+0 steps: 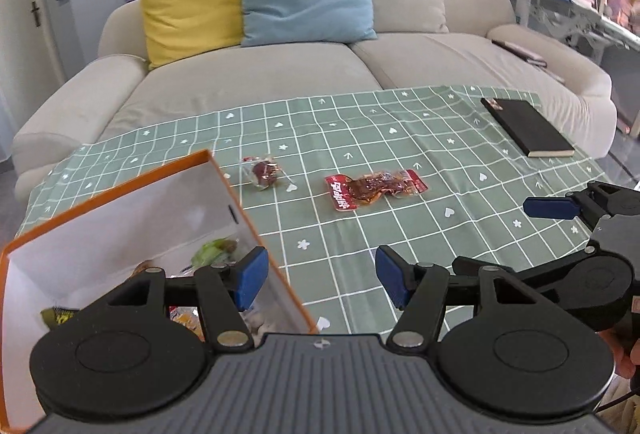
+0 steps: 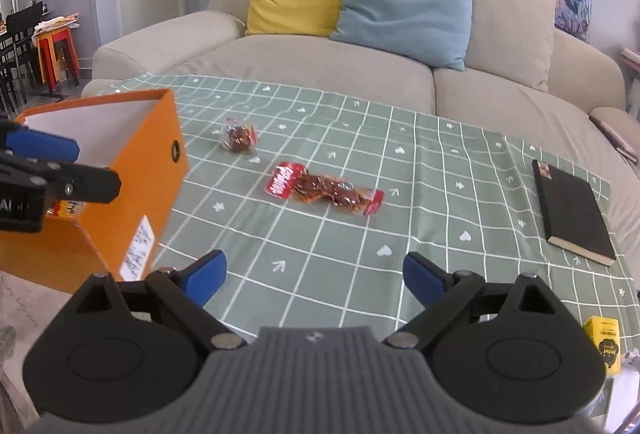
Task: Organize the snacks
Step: 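Move both grippers back over the red snack packet and wrapped candy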
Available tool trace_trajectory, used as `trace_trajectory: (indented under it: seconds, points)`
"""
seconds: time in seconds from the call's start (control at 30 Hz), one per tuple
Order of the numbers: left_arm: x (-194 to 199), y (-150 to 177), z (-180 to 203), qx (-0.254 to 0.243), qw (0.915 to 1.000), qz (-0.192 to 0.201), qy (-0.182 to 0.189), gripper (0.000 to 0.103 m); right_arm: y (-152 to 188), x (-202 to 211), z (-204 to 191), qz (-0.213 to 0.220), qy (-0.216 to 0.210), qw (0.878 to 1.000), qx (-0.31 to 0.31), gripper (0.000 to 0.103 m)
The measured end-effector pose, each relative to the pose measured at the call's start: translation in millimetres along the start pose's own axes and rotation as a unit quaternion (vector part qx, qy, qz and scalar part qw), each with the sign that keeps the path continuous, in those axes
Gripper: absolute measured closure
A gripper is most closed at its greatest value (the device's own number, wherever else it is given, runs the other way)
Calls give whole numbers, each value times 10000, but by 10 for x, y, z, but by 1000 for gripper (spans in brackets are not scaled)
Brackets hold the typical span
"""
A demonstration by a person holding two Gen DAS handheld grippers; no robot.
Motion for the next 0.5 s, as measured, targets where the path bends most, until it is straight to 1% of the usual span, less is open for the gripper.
trace_trajectory:
  seconds: [0.17,0.27,0.33,0.4,0.5]
  points:
    - [-242,-63,7,-177,9997,-193,11,30,41,-228,112,-133,98,9998,-90,11]
    - [-395,-104,-35,-176,9993,-337,25,27,51,-370,195,-227,180,9993,-225,11]
    - [-479,-144,-60,-180,9993,-329,56,25,40,-462,239,-269,182,9990,-294,12]
    - [-589,-198,-87,-175,9989,-431,103,25,13,-559,282,-277,191,9989,-324,12]
    - [-715,-275,-111,-240,9987,-422,166,25,-22,-707,349,-235,244,9990,-302,12]
Point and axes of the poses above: each gripper's, at about its wrist camera, not at the fingertips, and x roughly against the way its jaws point, z to its right, y to its underside, the point moved 2 cm from there along -x, roughly the way its jaws point, and after that the axes turned 9 degrees about z, right-handed, at the moved point
